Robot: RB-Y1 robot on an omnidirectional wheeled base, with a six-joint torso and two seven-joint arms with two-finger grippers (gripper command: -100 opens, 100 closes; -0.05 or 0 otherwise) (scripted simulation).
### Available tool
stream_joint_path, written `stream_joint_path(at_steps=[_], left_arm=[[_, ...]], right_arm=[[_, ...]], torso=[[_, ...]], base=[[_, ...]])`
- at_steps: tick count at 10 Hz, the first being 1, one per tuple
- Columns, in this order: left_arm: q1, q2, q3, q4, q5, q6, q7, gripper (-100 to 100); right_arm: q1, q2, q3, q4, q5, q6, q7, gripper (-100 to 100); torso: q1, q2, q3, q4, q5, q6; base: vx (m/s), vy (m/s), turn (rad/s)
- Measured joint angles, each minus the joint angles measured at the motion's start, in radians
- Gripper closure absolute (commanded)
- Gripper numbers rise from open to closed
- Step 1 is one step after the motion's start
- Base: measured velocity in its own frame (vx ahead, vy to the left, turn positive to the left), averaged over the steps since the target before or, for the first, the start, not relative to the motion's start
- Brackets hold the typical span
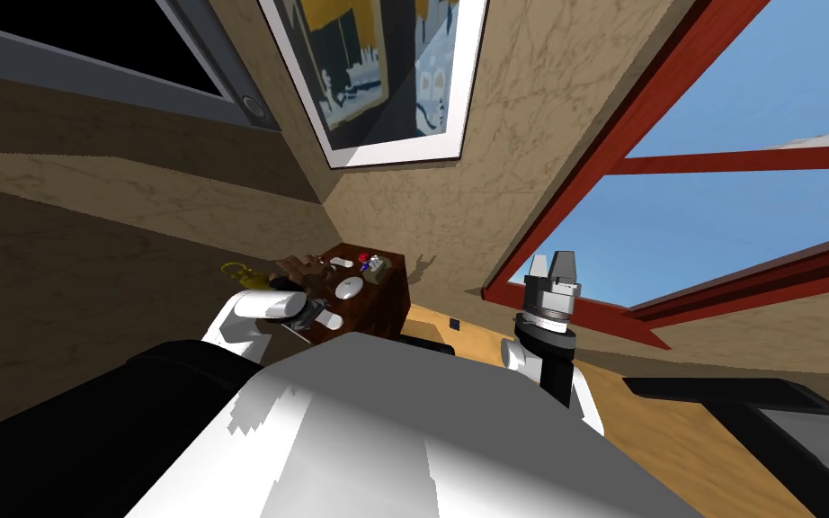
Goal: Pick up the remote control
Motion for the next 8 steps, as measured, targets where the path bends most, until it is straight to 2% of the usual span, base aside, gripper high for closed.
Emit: stream_joint_path(at_steps=[4,5,6,8], left_arm=[[0.006,-0.017,-0.006,0.023,0.026,0.074,-0.004,-100],[0.007,-0.018,-0.006,0.023,0.028,0.079,-0.005,0],[0.006,-0.018,-0.006,0.023,0.027,0.078,-0.004,-100],[0.003,-0.02,-0.022,0.054,0.013,0.051,-0.004,-100]], right_arm=[[0.0,0.0,0.0,0.0,0.0,0.0,0.0,0],[0.0,0.0,0.0,0.0,0.0,0.0,0.0,0],[0.0,0.0,0.0,0.0,0.0,0.0,0.0,0],[0.0,0.0,0.0,0.0,0.0,0.0,0.0,0]], torso=[[-0.001,0.0,0.0,0.0,0.0,0.0],[-0.001,0.001,0.001,0.0,0.0,0.0],[-0.001,0.002,0.001,0.0,0.0,0.0],[-0.001,0.005,0.003,0.001,0.0,0.0]], base=[[0.046,0.005,-0.016],[0.0,0.0,0.0],[-0.011,0.001,-0.027],[-0.026,0.004,-0.037]])
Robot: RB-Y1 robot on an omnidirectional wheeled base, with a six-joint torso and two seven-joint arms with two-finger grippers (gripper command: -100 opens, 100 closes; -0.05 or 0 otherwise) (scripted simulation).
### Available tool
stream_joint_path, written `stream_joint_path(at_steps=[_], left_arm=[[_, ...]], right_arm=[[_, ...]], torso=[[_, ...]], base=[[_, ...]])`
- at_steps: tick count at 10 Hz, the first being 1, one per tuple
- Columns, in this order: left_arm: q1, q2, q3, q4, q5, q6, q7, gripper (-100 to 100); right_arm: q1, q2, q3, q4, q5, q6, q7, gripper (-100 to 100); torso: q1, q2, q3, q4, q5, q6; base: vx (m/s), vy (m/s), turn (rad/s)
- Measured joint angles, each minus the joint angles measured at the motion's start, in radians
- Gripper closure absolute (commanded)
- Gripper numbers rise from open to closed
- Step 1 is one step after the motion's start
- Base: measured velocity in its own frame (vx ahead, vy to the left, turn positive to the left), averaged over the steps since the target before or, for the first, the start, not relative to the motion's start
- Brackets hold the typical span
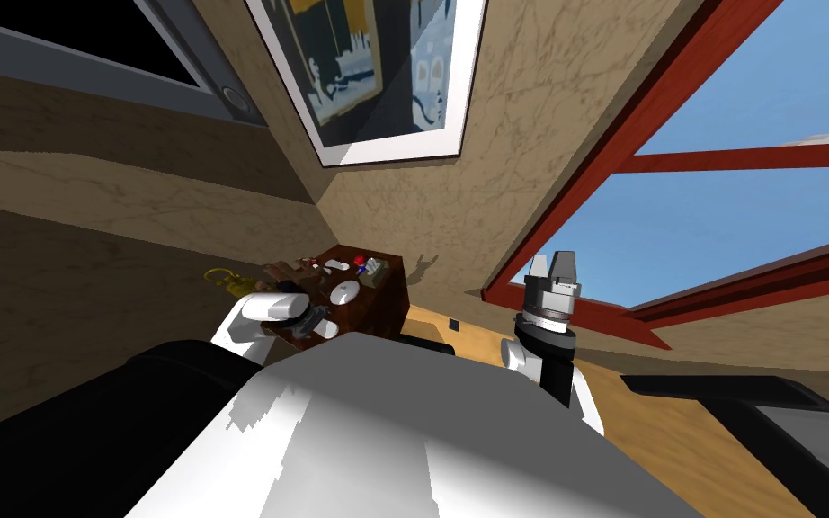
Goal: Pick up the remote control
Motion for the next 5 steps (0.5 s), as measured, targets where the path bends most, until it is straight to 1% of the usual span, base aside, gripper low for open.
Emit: stream_joint_path(at_steps=[2,3,5], left_arm=[[-0.003,-0.003,-0.017,0.042,-0.016,-0.04,-0.004,-100],[-0.003,-0.003,-0.018,0.044,-0.017,-0.045,-0.004,100],[-0.002,-0.003,-0.018,0.044,-0.017,-0.043,-0.004,100]], right_arm=[[0.0,0.0,0.0,0.0,0.0,0.0,0.0,0],[0.0,0.0,0.0,0.0,0.0,0.0,0.0,0],[0.0,0.0,0.0,0.0,0.0,0.0,0.0,0]], torso=[[0.0,0.0,0.0,0.0,0.0,0.0],[0.0,0.0,0.0,0.0,0.0,0.0],[0.0,-0.002,-0.001,0.0,0.0,0.001]], base=[[-0.019,0.002,-0.015],[0.0,0.0,0.0],[0.0,0.0,0.0]])
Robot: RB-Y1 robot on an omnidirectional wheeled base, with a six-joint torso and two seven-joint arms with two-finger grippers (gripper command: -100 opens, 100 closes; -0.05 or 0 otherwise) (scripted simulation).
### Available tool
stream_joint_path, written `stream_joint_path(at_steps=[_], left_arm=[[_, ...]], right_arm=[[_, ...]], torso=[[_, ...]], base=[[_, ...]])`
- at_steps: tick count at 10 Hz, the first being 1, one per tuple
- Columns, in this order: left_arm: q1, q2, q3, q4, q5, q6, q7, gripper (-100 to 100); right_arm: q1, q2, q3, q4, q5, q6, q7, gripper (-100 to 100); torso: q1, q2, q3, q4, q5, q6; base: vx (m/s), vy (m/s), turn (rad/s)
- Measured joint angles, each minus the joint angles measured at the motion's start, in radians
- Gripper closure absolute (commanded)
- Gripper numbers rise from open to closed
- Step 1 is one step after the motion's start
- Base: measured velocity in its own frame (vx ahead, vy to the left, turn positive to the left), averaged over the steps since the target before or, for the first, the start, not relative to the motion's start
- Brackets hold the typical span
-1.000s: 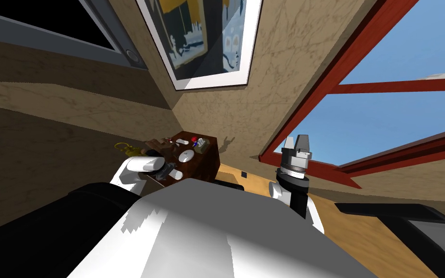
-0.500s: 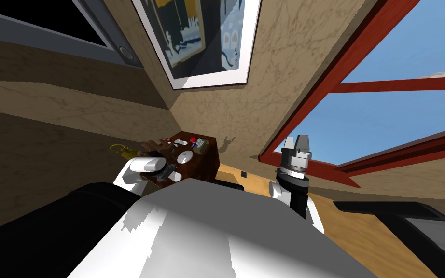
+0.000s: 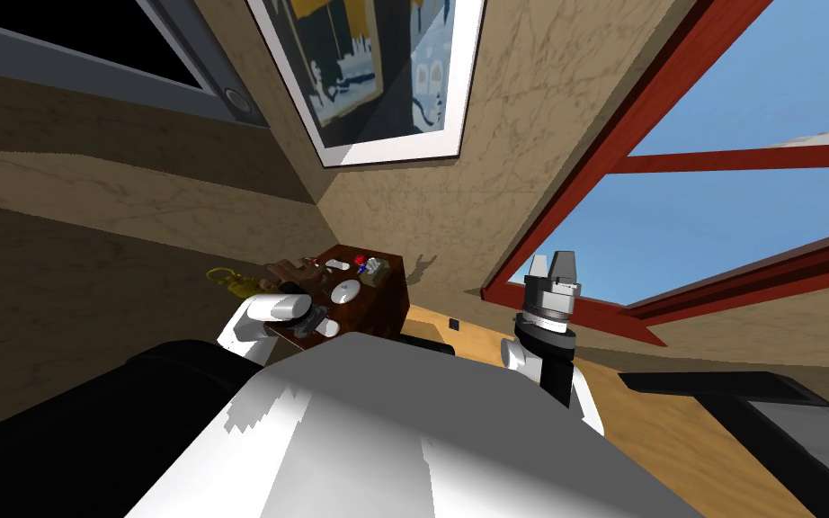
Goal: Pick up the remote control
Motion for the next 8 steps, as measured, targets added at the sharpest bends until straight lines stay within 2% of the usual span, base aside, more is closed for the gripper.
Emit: stream_joint_path(at_steps=[2,3,4,7,8], left_arm=[[0.0,0.0,0.0,0.0,0.0,0.0,0.0,100],[0.0,0.0,0.0,0.0,0.0,0.0,0.0,0],[0.0,0.0,0.0,0.0,0.0,0.0,0.0,100],[0.006,0.002,0.023,-0.056,0.021,0.047,0.004,100],[0.006,0.002,0.024,-0.058,0.022,0.05,0.004,0]], right_arm=[[0.0,0.0,0.0,0.0,0.0,0.0,0.0,0],[0.0,0.0,0.0,0.0,0.0,0.0,0.0,0],[0.0,0.0,0.0,0.0,0.0,0.0,0.0,0],[0.0,0.0,0.0,0.0,0.0,0.0,0.0,0],[0.0,0.0,0.0,0.0,0.0,0.0,0.0,0]], torso=[[0.0,-0.001,0.0,0.0,0.0,0.0],[0.0,-0.001,0.0,0.0,0.0,0.0],[0.0,-0.001,0.0,0.0,0.0,0.0],[-0.001,-0.002,-0.001,0.0,-0.001,0.0],[-0.001,-0.002,-0.001,-0.001,-0.001,0.0]], base=[[0.0,0.0,0.0],[0.0,0.0,0.0],[0.016,-0.001,0.032],[0.026,-0.003,0.026],[0.0,0.0,0.0]])
